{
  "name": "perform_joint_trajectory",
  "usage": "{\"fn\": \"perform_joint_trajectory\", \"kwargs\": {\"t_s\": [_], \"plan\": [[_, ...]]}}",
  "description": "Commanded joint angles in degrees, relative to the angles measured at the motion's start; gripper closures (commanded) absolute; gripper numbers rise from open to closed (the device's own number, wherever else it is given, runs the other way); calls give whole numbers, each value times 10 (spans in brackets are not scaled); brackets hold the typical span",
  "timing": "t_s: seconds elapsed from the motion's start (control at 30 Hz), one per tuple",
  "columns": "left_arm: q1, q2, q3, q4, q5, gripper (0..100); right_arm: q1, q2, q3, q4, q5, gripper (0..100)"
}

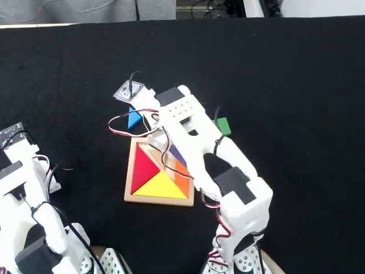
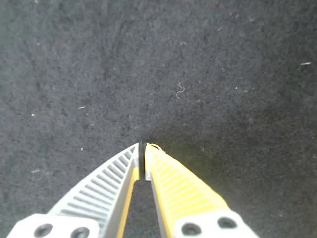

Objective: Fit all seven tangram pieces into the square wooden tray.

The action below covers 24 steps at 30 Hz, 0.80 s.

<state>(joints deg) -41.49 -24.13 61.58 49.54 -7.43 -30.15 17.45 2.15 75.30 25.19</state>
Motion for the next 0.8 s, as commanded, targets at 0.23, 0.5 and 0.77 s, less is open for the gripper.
{"fn": "perform_joint_trajectory", "kwargs": {"t_s": [0.23,0.5,0.77], "plan": [[2,-14,0,-6,-4,966,-23,-36,16,1,-18,977],[2,-14,0,-6,-4,966,-52,-35,17,-26,-39,789],[2,-14,0,-6,-4,966,-65,2,13,-48,-27,844]]}}
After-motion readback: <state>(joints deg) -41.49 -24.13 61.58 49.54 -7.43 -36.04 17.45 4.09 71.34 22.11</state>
